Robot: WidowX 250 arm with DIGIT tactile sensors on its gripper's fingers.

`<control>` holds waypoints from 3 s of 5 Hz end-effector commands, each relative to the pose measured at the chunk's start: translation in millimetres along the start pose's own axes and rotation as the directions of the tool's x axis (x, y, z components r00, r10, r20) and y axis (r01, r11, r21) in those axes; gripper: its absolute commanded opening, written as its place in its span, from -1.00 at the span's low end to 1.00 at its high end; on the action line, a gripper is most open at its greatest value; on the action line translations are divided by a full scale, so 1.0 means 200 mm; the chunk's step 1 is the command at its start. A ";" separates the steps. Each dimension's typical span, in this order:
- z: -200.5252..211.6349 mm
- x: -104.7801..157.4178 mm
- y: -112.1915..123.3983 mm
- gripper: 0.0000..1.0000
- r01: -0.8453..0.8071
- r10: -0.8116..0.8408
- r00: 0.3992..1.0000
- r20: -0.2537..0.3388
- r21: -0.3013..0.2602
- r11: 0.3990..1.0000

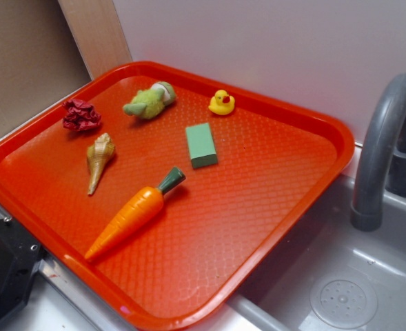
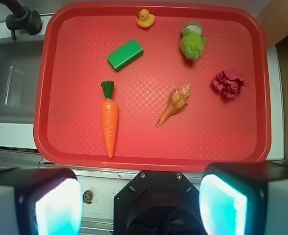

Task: Grab the green animal.

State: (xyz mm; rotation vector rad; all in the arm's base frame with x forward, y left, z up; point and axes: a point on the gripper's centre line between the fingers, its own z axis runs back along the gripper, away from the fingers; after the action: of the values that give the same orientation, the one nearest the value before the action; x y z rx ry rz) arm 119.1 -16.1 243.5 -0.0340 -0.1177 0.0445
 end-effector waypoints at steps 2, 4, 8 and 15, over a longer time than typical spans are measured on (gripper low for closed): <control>0.00 0.21 0.00 1.00 -0.110 0.111 0.992 0.056 -0.023 0.994; -0.02 0.61 0.11 1.00 -0.274 0.271 0.945 0.182 -0.011 0.962; -0.63 0.94 0.46 1.00 -0.323 0.268 0.923 0.278 0.177 0.930; -0.64 0.80 0.31 -1.00 -0.257 0.227 0.962 0.154 0.218 0.942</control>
State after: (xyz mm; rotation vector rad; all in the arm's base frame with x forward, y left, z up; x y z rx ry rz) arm 283.8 47.9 108.9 0.1989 -0.1571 0.3134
